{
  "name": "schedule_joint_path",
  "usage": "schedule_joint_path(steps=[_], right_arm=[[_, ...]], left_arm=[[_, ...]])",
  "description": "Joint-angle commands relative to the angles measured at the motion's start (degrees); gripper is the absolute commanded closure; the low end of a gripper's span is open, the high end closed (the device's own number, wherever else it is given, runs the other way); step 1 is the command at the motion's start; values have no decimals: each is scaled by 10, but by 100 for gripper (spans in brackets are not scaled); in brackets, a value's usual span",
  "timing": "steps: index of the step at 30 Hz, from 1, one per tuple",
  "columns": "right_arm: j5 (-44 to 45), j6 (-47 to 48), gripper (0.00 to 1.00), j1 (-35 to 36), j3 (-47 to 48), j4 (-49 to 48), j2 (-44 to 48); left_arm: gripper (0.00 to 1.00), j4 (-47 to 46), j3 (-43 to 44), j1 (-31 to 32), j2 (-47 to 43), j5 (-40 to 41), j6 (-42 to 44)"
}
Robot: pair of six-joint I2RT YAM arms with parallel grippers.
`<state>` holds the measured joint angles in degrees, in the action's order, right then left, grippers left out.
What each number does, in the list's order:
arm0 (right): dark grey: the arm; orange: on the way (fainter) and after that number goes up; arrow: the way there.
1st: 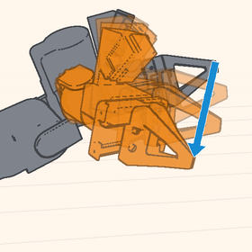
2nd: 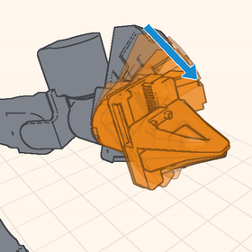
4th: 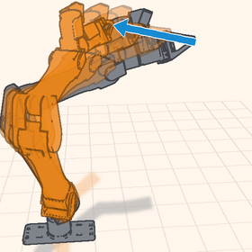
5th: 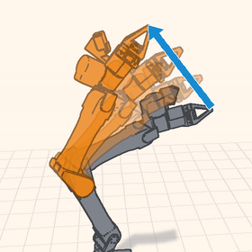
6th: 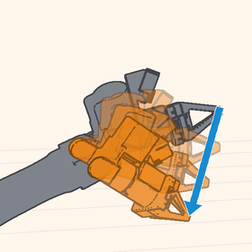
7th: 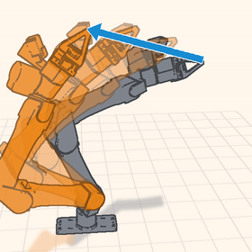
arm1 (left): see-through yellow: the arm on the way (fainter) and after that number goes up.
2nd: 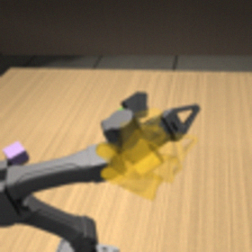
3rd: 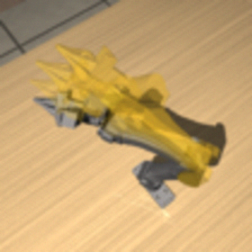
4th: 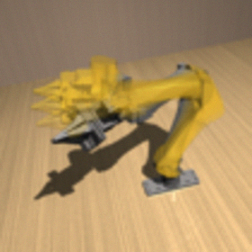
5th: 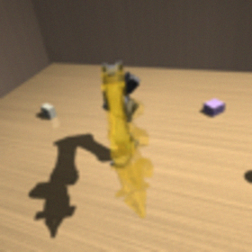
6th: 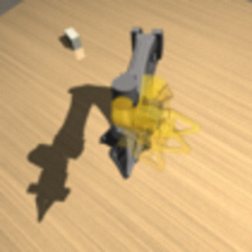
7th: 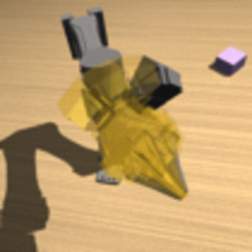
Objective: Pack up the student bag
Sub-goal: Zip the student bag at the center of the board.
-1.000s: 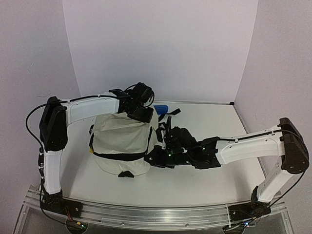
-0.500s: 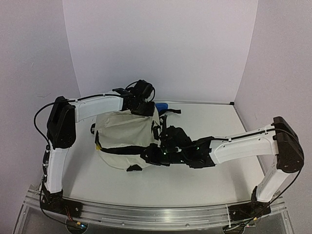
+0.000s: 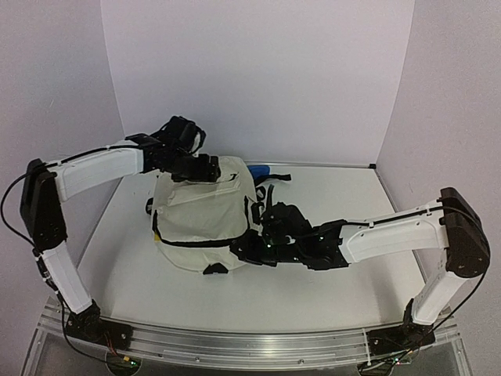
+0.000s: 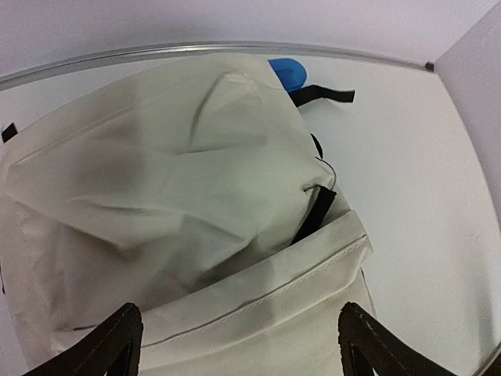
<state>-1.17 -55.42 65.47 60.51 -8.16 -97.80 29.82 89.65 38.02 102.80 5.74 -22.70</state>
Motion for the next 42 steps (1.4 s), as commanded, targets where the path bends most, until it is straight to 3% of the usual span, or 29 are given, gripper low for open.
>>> schedule_joint_path(steps=[1, 6, 11, 17, 22, 34, 42], right_arm=[[-2, -2, 100, -4, 1, -16, 16], [-6, -1, 100, -4, -1, -17, 15], [-15, 4, 100, -5, 7, -17, 4], [-19, 3, 100, -4, 10, -17, 0], [-17, -2, 100, -4, 7, -16, 2], [-14, -6, 100, -5, 4, -16, 6], [-14, -7, 100, -5, 3, -16, 7]], left_arm=[[11, 43, -103, -57, -124, -55, -60], [1, 44, -255, -128, -251, -100, -114], [4, 22, -348, -218, -320, -173, -141], [28, -43, -414, -283, -316, -273, -156], [46, -101, -425, -298, -269, -337, -163], [58, -99, -403, -298, -202, -325, -141], [94, -94, -399, -299, -213, -324, -137]])
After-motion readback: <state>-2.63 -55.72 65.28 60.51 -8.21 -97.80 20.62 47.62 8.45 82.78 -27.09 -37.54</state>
